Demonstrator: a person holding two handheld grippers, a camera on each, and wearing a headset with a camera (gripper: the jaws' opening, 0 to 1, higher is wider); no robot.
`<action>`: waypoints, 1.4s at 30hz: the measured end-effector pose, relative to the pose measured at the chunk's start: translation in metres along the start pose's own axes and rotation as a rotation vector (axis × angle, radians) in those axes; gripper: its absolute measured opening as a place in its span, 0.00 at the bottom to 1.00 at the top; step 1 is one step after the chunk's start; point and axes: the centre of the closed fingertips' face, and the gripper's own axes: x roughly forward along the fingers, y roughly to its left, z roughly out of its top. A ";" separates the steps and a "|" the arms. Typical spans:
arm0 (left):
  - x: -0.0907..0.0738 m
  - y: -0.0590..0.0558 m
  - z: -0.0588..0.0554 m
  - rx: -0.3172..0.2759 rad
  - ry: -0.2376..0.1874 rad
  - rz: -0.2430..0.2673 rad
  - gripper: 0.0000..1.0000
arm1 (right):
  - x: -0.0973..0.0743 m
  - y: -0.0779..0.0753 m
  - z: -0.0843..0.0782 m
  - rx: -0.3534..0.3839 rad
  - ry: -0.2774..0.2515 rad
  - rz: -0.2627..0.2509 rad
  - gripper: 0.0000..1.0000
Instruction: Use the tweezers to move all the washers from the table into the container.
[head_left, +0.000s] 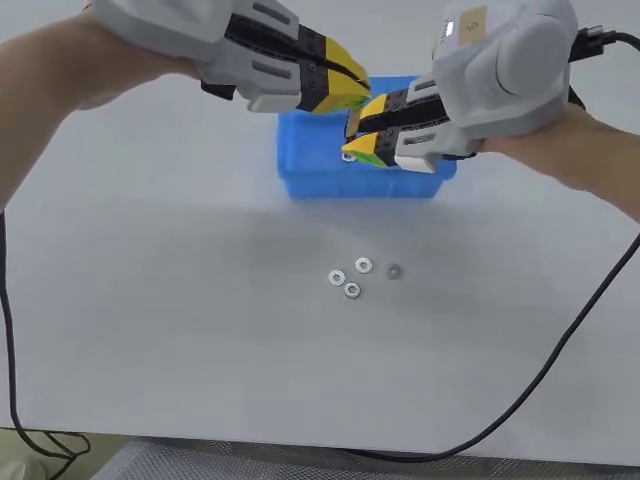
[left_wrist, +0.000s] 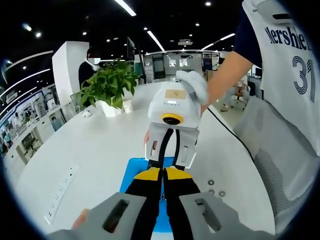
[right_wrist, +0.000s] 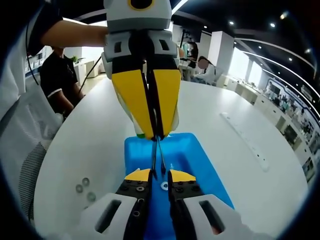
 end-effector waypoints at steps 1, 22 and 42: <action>-0.001 -0.001 0.001 -0.002 0.000 0.001 0.05 | 0.000 0.000 0.001 0.000 -0.002 -0.001 0.13; -0.038 -0.039 0.046 0.012 -0.057 0.042 0.05 | -0.039 0.032 0.055 -0.079 -0.105 -0.033 0.13; -0.034 -0.112 0.027 -0.101 -0.070 -0.008 0.05 | -0.039 0.122 0.037 -0.034 -0.098 0.080 0.13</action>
